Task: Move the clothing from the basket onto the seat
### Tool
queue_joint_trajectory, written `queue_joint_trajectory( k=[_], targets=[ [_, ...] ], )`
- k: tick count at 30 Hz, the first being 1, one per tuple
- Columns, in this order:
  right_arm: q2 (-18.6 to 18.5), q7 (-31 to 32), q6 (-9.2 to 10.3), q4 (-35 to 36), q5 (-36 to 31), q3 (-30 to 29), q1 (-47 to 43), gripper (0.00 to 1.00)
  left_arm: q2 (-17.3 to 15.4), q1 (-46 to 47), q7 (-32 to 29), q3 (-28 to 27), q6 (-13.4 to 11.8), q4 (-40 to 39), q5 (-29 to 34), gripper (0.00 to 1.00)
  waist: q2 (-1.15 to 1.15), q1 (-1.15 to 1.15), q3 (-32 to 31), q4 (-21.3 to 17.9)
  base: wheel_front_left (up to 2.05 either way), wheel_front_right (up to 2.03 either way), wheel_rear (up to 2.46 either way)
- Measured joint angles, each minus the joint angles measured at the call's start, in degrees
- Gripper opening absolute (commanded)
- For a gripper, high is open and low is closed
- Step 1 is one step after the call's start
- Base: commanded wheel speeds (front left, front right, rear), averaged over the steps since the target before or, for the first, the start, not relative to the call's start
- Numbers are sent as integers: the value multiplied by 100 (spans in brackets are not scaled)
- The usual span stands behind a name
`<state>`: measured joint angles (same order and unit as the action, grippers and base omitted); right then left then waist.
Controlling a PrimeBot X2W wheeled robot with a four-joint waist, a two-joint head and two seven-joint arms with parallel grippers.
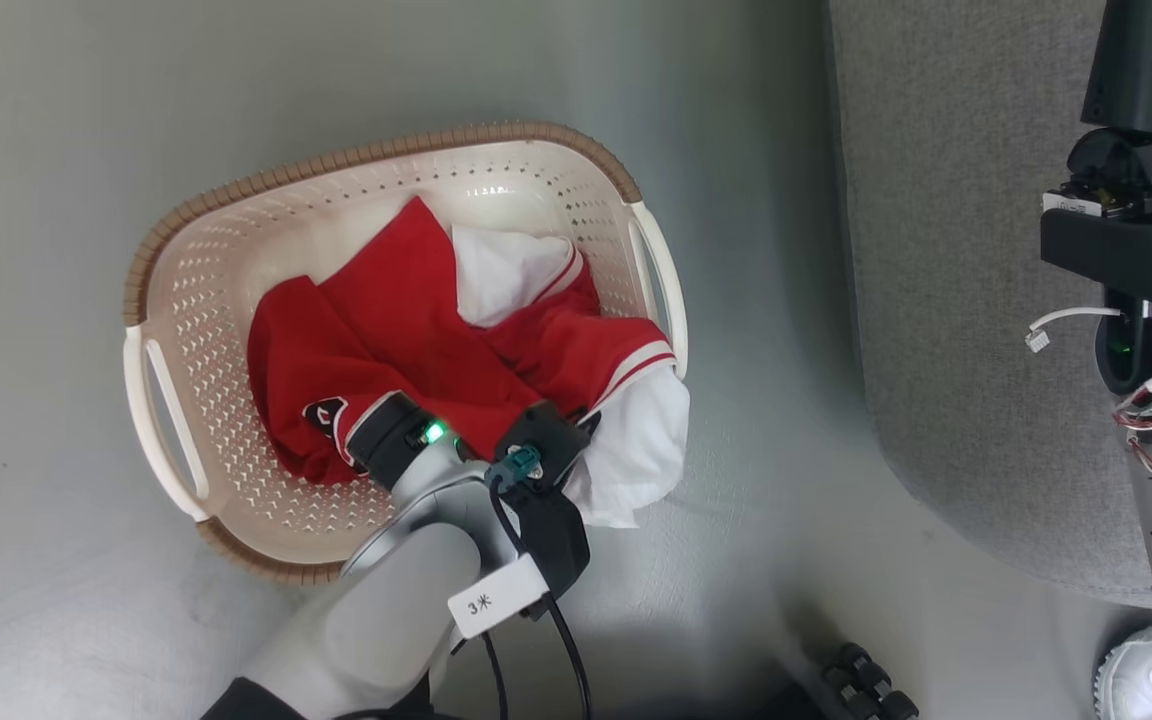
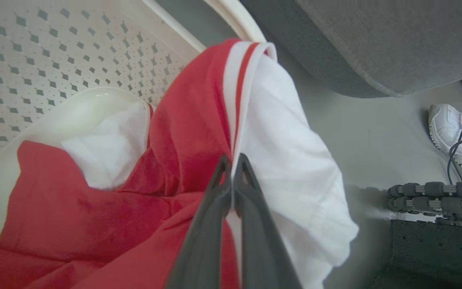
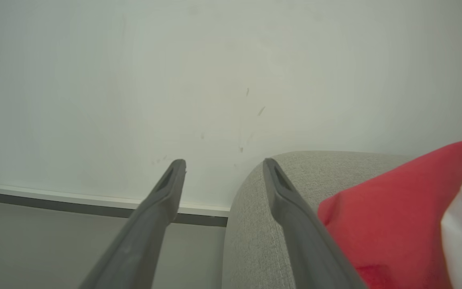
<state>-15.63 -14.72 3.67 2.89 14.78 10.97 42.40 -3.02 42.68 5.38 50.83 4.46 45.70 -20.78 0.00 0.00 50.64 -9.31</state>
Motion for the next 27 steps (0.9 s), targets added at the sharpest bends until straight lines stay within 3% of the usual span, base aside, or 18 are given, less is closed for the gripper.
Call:
queue_joint_trajectory(
  k=[12, 27],
  targets=[
    [58, 0, -49, -565, -19, -7, -249, 100, 3, 141, 593, -3, 2, 85, -236, 0, 0, 0, -527, 193, 0, 0, 0],
    [238, 0, -168, -1104, 36, -10, -955, 100, 36, 378, 860, -531, -46, -51, -720, 0, 0, -1, -1667, 630, 0, 0, 0]
  ],
)
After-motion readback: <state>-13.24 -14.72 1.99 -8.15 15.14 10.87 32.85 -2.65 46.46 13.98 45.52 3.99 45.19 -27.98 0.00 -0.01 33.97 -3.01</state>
